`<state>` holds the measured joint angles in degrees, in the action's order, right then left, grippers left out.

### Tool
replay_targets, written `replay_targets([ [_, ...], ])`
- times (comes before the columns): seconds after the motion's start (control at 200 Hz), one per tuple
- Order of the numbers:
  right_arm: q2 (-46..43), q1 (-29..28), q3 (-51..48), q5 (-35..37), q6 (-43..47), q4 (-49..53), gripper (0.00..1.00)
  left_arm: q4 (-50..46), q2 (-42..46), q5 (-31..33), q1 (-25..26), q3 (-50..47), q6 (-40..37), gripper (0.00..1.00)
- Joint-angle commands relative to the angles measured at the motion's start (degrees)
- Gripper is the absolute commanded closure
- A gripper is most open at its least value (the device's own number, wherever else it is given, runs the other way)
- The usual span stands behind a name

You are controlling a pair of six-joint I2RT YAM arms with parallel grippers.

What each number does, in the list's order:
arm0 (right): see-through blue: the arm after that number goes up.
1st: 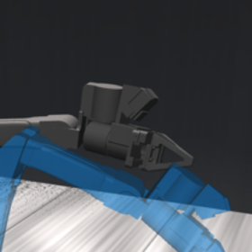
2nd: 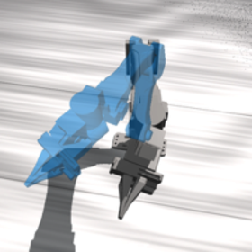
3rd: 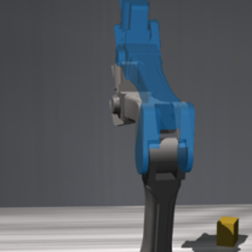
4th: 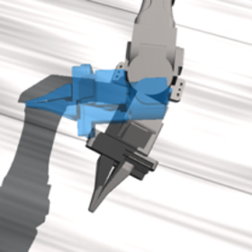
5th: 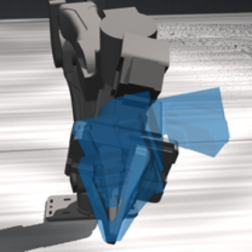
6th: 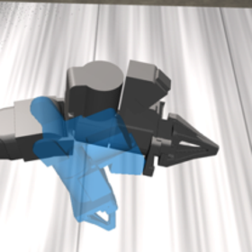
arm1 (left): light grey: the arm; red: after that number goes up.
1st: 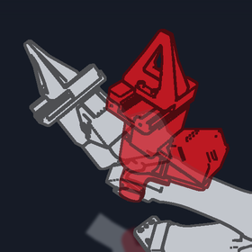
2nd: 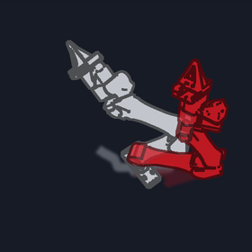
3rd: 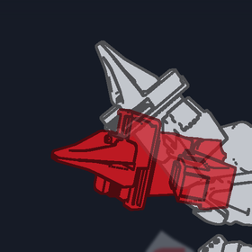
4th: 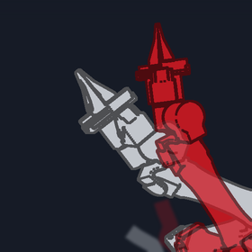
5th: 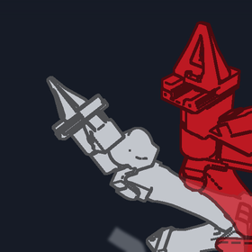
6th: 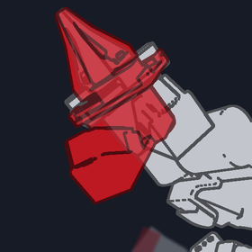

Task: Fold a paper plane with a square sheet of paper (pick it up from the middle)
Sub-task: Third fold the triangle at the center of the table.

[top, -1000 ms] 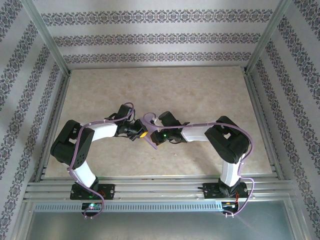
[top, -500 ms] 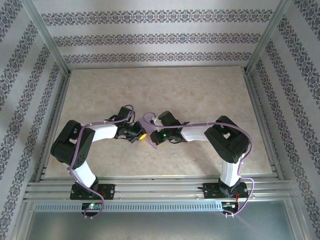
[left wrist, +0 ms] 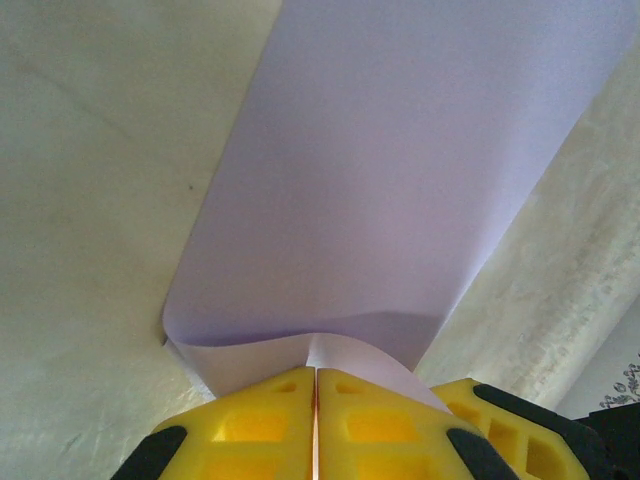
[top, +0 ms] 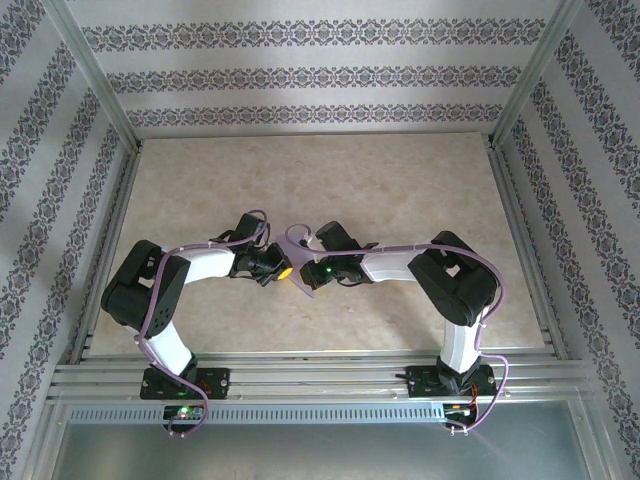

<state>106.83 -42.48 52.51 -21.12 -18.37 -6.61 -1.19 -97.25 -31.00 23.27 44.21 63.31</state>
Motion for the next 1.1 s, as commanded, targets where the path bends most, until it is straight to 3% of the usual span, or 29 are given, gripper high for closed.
replay_targets([
  [0.0, 2.6, 0.5, -0.1, 1.4, -0.9, 4.3, 0.92, -0.9, -1.1, 1.0, 0.7, -1.3, 0.5, 0.90],
  [0.62, 1.9, 0.6, 0.3, 1.1, -1.7, 5.1, 0.93, -1.0, -1.4, 3.9, 0.6, -3.6, -6.3, 0.90],
  [0.919, -7.8, 4.8, 1.0, -1.5, -11.9, 5.3, 0.74, -3.8, -3.5, 4.8, 0.7, -2.5, -5.8, 0.93],
  [1.094, -13.2, 5.9, -1.7, -0.6, -15.1, 6.5, 0.71, -3.0, -4.1, 4.3, 0.7, -2.6, -5.7, 0.94],
])
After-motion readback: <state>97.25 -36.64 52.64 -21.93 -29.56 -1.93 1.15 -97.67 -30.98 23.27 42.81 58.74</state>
